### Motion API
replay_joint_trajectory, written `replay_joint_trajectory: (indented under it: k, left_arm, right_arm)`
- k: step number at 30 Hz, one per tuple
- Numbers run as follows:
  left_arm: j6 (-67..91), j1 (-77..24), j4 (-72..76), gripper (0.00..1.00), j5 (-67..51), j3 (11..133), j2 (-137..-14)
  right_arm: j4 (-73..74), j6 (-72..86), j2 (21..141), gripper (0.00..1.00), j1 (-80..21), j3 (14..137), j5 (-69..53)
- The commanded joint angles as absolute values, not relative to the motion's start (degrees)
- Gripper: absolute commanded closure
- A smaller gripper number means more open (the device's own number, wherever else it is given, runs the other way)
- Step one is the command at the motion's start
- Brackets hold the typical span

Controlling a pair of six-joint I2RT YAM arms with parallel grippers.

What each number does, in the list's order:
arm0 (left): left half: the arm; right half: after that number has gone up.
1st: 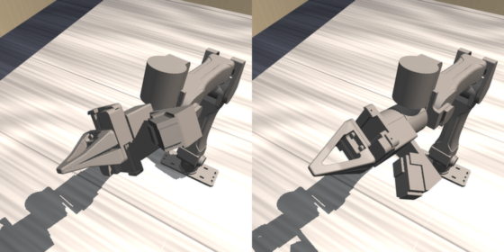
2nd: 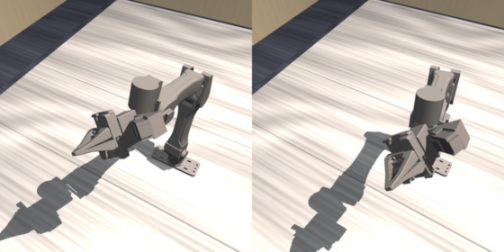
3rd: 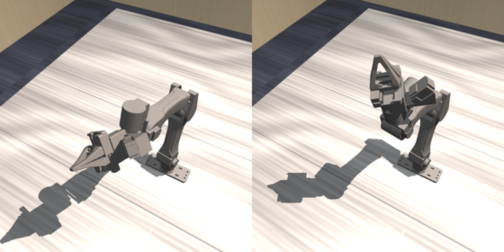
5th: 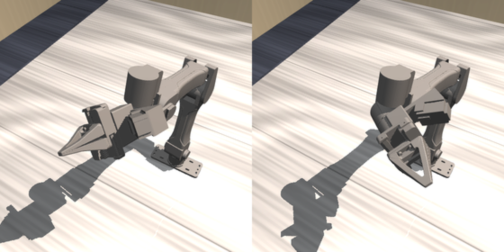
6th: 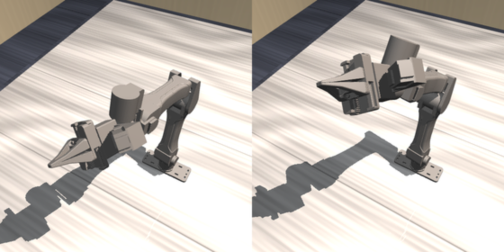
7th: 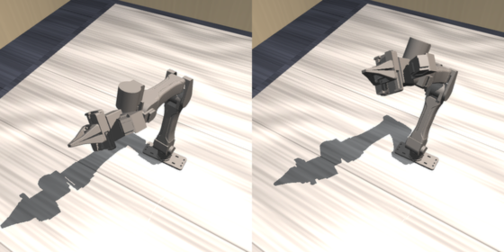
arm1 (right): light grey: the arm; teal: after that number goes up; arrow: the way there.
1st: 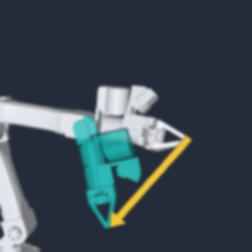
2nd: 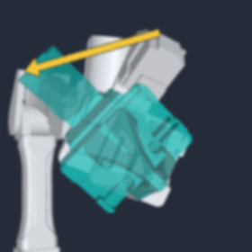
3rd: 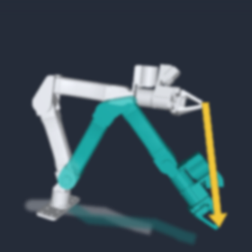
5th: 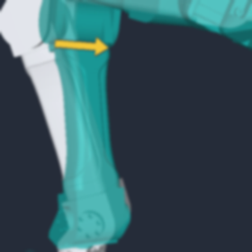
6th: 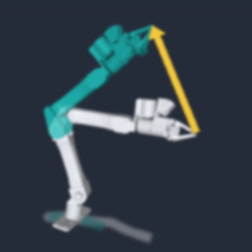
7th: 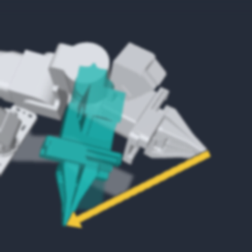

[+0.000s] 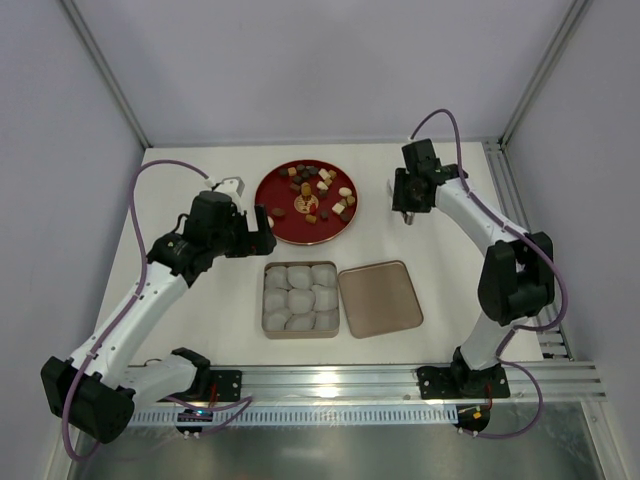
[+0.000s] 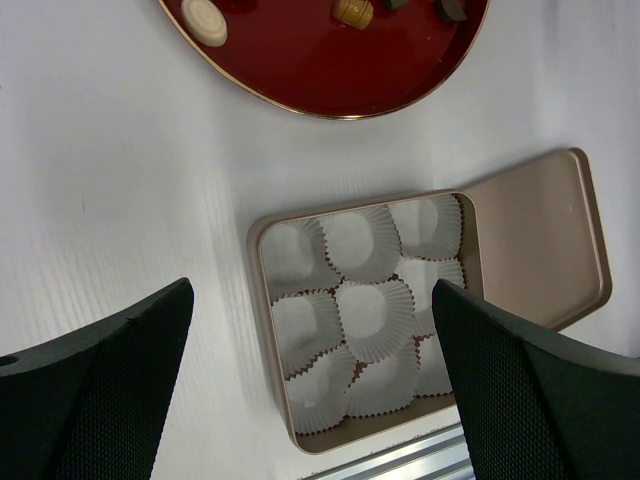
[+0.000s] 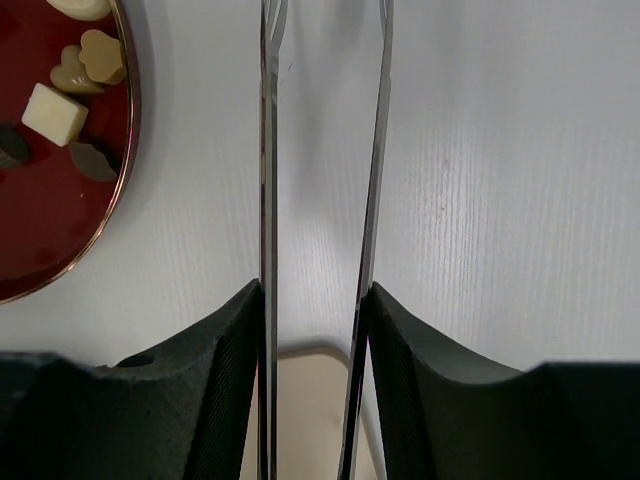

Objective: Pack the chocolate

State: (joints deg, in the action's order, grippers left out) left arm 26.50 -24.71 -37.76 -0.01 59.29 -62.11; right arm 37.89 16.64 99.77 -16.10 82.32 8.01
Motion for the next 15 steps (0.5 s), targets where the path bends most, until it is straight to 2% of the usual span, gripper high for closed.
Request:
replay_joint_trajectory:
  k: [1,15]
  left_arm:
    - [26.01,-24.52,-35.33,0.00,0.70,59.06,-60.64]
    - [26.10,-24.52,-35.33,0.00,0.97,58.80,-60.29]
  right_arm:
    - [39.46,16.52,94.84,0.54,-17.66,82.35,9.58]
    - [43.86,19.42,89.56,0.57,-29.17,86.57,9.41]
